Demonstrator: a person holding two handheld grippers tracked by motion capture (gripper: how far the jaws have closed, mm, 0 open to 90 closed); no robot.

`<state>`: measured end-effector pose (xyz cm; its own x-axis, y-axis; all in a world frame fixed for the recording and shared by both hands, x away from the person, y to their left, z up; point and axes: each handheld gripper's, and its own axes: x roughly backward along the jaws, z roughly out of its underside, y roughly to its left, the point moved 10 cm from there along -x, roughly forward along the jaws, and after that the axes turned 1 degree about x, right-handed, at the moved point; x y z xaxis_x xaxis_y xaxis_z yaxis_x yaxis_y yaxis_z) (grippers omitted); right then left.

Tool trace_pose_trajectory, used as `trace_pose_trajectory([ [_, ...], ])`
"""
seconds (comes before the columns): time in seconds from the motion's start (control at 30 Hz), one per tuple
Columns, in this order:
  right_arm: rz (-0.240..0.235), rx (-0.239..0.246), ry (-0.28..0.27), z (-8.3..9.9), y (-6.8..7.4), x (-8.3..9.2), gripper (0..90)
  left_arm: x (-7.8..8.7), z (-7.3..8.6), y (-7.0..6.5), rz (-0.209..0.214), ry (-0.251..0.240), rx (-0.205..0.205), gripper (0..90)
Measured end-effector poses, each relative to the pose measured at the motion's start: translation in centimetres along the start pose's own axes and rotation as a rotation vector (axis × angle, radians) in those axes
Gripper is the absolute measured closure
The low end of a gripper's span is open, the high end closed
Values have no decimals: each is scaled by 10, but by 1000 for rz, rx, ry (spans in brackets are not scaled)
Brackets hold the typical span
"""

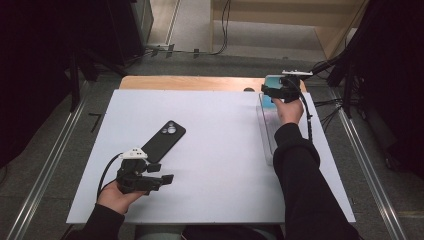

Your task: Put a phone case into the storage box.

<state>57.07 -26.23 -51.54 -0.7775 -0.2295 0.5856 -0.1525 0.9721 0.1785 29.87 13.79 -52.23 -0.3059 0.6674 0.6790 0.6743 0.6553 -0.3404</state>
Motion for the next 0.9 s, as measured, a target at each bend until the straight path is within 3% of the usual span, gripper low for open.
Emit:
trace_pose_trajectory([
  [0.13,6,6,19,2,1,0,0,0,0,1,0,-1,1,290],
  [0.4,-18,2,40,4,3,5,0,1,-1,2,-2,-8,6,290],
  [0.67,-37,-19,63,5,2,26,0,2,-1,5,-7,-8,14,290],
  [0.8,-92,-48,62,8,8,44,1,2,-3,6,-6,-10,16,289],
  [0.9,-111,-39,77,12,13,54,1,6,-6,12,-8,-13,21,288],
])
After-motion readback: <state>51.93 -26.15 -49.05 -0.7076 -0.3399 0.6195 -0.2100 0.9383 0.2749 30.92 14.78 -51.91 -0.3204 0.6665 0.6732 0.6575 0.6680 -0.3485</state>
